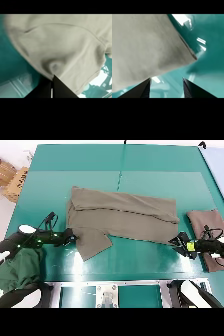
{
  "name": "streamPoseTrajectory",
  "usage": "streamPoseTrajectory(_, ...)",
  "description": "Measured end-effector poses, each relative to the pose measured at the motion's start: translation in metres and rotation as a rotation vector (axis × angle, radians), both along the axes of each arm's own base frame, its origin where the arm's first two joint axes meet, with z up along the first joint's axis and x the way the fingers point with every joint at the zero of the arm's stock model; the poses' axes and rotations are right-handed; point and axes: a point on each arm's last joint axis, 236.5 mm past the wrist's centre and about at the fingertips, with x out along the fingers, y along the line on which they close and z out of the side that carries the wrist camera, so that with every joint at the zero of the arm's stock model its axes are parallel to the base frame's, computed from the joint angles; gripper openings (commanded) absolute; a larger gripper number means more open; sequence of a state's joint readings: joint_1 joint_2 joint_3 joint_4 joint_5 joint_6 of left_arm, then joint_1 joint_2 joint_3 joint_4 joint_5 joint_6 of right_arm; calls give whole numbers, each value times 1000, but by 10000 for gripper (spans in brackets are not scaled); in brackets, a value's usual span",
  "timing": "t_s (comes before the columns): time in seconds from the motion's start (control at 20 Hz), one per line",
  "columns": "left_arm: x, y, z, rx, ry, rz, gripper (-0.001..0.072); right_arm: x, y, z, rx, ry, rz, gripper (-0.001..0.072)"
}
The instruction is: Fold the shirts.
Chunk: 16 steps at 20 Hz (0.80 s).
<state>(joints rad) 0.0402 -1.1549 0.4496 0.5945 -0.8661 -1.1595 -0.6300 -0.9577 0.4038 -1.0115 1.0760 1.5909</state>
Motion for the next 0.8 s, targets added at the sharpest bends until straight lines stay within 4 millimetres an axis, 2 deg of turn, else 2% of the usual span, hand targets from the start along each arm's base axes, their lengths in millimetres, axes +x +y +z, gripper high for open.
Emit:
streamPoseTrajectory(0.15, 7, -9, 13, -3, -48, -52, 25, 14, -3, -2, 1, -54, -73, 467)
streamPoseTrajectory(0.2, 8, -11, 19, -5, -61, -75, 25, 21, -5, -1, -5, -80, -96, 395)
streamPoseTrajectory(0.25, 9, -13, 24, -8, -71, -93, 25, 27, -7, -1, -18, -103, -107, 196)
streamPoseTrajectory(0.35, 10, -17, 33, -16, -84, -125, 25, 40, -5, 2, -24, -149, -124, 12)
streamPoseTrajectory(0.45, 8, -20, 40, -22, -79, -155, 25, 47, 0, 5, -22, -176, -111, 14)
streamPoseTrajectory(0.6, -7, -18, 48, 2, -41, -242, 24, 52, -6, 15, -46, -196, -69, 13)
streamPoseTrajectory(0.8, -23, 2, 76, 125, -59, -334, 24, 43, -23, 32, -78, -162, 11, 14)
